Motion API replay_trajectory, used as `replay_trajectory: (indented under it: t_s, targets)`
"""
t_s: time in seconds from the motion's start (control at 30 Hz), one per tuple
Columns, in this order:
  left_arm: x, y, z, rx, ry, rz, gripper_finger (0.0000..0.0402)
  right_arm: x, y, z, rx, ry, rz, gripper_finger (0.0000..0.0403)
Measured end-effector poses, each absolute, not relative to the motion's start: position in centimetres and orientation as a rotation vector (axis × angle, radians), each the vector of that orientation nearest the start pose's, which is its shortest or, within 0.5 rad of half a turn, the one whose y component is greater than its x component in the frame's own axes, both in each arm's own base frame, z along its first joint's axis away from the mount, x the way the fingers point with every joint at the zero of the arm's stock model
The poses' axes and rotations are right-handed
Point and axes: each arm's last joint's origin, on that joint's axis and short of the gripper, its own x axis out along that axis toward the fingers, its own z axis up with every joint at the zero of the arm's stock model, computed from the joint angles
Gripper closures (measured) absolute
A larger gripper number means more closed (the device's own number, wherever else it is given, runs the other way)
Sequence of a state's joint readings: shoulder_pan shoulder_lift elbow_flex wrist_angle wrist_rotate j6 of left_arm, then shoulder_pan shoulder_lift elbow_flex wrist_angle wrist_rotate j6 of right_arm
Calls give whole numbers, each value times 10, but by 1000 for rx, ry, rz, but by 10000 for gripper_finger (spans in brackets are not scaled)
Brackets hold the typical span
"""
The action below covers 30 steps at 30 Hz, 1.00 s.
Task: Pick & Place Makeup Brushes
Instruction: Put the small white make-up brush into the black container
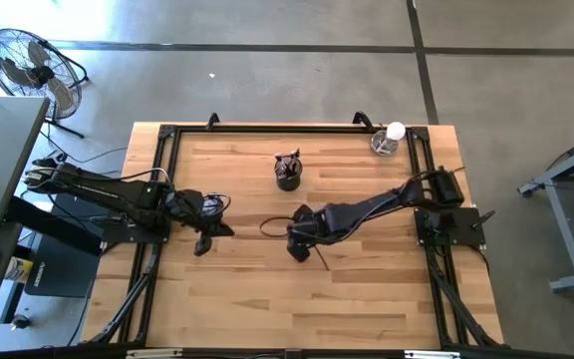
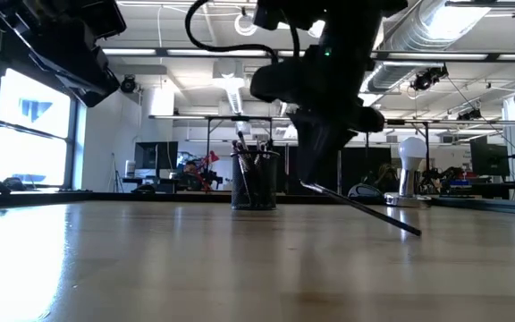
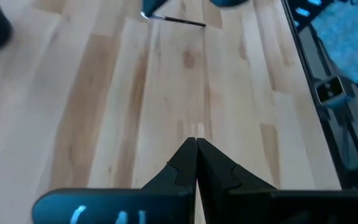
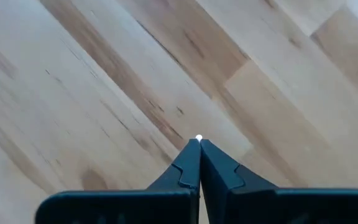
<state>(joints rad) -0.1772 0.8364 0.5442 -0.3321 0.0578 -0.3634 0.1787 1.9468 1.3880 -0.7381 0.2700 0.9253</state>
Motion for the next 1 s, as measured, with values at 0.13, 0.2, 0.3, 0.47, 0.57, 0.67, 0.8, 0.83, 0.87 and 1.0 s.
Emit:
replay_trajectory:
  t_s: [0.13,0.2,0.3,0.47,0.57,0.67,0.8,0.83,0.87,1.0]
  targets:
    - [173,-31,233,-299,601,-60,401,378,48,187,430,1111,-588,402]
    - [175,-30,236,-293,569,-37,401,379,36,187,396,1125,-563,402]
    - [176,-29,238,-281,528,17,401,377,17,185,372,1133,-496,402]
    - [177,-26,239,-282,494,125,401,343,-9,183,391,1014,-443,402]
    - [177,-23,240,-296,464,210,401,318,-22,190,391,893,-416,402]
    - [178,-21,243,-305,416,279,401,300,-38,199,379,708,-371,402]
    - [182,-20,244,-302,366,354,401,286,-63,215,340,410,-352,402]
    - [183,-19,244,-301,357,369,401,284,-69,219,325,339,-345,402]
    - [184,-19,245,-305,342,376,401,284,-75,223,305,271,-335,402]
    - [191,-20,243,-310,319,392,401,284,-93,239,206,54,-266,402]
